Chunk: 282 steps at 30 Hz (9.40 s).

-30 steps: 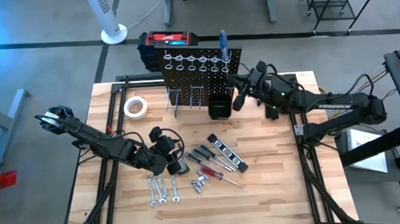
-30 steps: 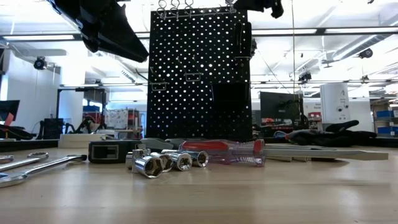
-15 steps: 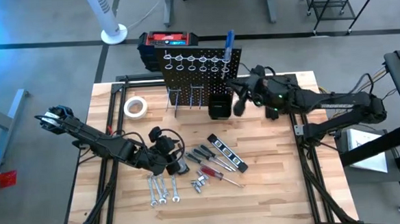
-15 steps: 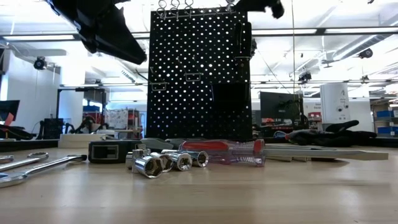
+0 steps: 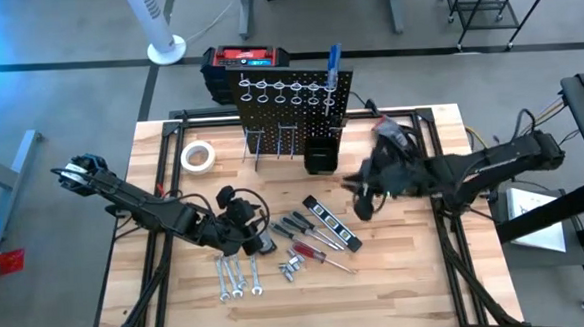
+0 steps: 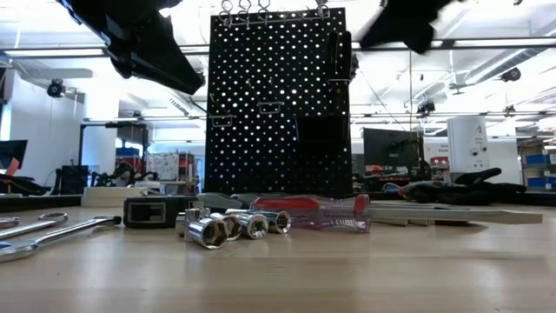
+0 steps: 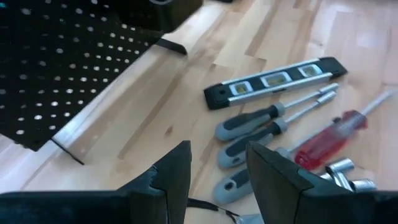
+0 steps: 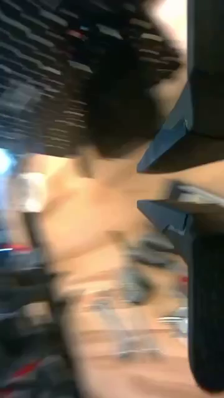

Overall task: Hang tools onto peg board
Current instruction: Hang the red screwdriver on the peg board

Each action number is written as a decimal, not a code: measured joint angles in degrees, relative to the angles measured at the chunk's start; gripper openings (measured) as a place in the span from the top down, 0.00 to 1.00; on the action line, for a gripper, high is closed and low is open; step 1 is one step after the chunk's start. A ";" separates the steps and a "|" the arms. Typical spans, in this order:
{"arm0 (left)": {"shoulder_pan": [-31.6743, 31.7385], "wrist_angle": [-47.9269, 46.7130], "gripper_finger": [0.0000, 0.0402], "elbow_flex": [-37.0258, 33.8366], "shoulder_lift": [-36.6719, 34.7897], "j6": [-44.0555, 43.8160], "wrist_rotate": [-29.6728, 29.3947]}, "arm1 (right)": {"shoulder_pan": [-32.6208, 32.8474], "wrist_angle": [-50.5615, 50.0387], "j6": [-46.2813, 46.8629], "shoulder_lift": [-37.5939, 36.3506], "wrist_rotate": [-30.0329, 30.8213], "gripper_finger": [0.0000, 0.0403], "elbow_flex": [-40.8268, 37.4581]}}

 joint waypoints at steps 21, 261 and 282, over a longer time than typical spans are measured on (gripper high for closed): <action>-0.34 9.79 0.64 2.50 11.71 5.90 8.89 | 14.54 20.15 11.21 29.15 -1.81 0.56 -1.30; 59.22 0.78 0.71 86.54 29.11 26.19 73.40 | 16.07 28.12 24.18 26.43 39.34 0.50 -10.01; 59.61 -5.33 0.71 86.56 28.94 25.94 74.69 | 16.07 28.53 27.26 26.41 39.19 0.51 -10.01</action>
